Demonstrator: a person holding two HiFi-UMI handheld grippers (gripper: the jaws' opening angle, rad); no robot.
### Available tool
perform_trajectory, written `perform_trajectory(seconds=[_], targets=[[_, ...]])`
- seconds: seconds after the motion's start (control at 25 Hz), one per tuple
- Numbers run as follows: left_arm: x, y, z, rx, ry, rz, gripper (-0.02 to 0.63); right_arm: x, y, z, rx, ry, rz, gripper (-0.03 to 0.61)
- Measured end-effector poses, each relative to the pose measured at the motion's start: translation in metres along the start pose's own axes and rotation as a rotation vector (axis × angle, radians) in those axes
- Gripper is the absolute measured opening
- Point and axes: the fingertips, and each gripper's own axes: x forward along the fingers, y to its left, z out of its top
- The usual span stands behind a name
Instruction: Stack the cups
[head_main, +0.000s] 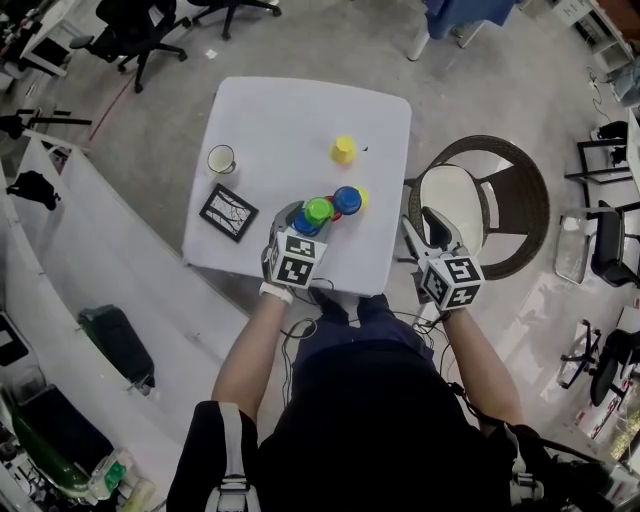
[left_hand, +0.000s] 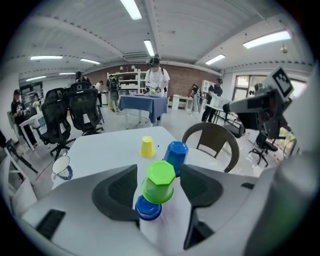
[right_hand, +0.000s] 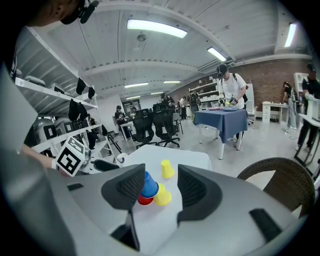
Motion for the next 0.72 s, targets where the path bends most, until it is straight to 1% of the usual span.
perform_trajectory(seconds=[0.08, 0.16, 0.24, 0.36, 0.48, 0.56, 0.72], targets=[[-0.014, 0.005, 0.004, -0.087, -0.059, 0.012, 0.252, 0.002, -0.003, 0.005, 0.000, -0.008, -0.003, 0.201], [-0.028, 0.011, 0.005, -0.161, -0.099, 0.018, 0.252, 0.005, -0.006, 0.010, 0.001, -0.018, -0.002, 0.199], [-0.041, 0.017, 0.004, -0.197, -0.125, 0.038, 0.252, 0.009, -0.009, 0.016, 0.002, -0.027, 0.002, 0.199], [-0.063, 0.030, 0.007, -0.231, -0.165, 0.097, 0.252, 0.017, -0.018, 0.025, -0.008, -0.029, 0.006, 0.198], [-0.083, 0.040, 0.004, -0.302, -0.200, 0.126, 0.246, 0.029, -0.025, 0.031, -0.062, -0.013, 0.003, 0.192], [-0.093, 0.045, -0.002, -0.345, -0.206, 0.149, 0.236, 0.039, -0.027, 0.033, -0.107, -0.003, 0.009, 0.189], [-0.106, 0.056, -0.016, -0.395, -0.193, 0.226, 0.232, 0.068, -0.028, 0.039, -0.168, 0.021, 0.057, 0.189]])
